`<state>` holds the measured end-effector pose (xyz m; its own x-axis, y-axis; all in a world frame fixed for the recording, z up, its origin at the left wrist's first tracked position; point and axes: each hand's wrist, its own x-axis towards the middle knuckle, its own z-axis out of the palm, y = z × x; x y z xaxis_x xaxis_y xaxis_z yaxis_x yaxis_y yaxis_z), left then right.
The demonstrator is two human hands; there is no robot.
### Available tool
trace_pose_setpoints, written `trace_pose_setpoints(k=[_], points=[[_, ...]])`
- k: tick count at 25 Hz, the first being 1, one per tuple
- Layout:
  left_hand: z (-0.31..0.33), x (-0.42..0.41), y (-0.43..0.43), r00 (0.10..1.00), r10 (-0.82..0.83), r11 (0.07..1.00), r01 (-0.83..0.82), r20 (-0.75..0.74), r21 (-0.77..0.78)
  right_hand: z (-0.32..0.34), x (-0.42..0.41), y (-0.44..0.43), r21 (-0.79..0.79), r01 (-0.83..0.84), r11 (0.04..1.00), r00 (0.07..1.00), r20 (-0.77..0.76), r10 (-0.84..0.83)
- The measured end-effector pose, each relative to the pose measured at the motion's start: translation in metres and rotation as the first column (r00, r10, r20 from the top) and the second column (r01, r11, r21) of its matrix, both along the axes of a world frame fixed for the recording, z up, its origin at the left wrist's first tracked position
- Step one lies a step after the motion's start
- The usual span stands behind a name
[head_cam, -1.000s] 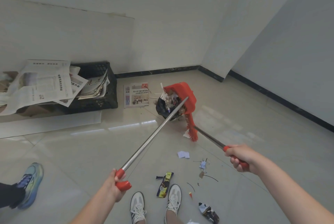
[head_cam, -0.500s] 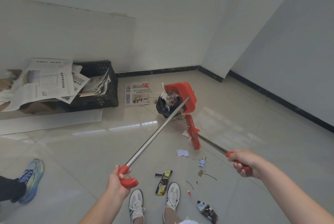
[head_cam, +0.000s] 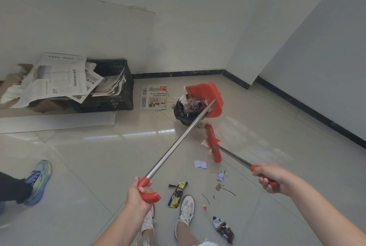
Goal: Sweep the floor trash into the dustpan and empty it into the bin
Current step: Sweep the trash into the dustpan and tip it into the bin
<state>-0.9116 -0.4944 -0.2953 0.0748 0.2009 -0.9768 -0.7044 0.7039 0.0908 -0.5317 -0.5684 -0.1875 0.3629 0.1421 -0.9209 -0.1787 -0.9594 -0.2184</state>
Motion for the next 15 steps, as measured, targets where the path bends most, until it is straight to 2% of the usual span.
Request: trace_pose_setpoints(k=[15], points=[[0.003, 0.011, -0.02, 0.989, 0.104, 0.994, -0.105, 0.106, 0.003, 0.0, 0.011, 0.004, 0.009, -0.049, 0.999, 0.999, 0.015, 0.048]])
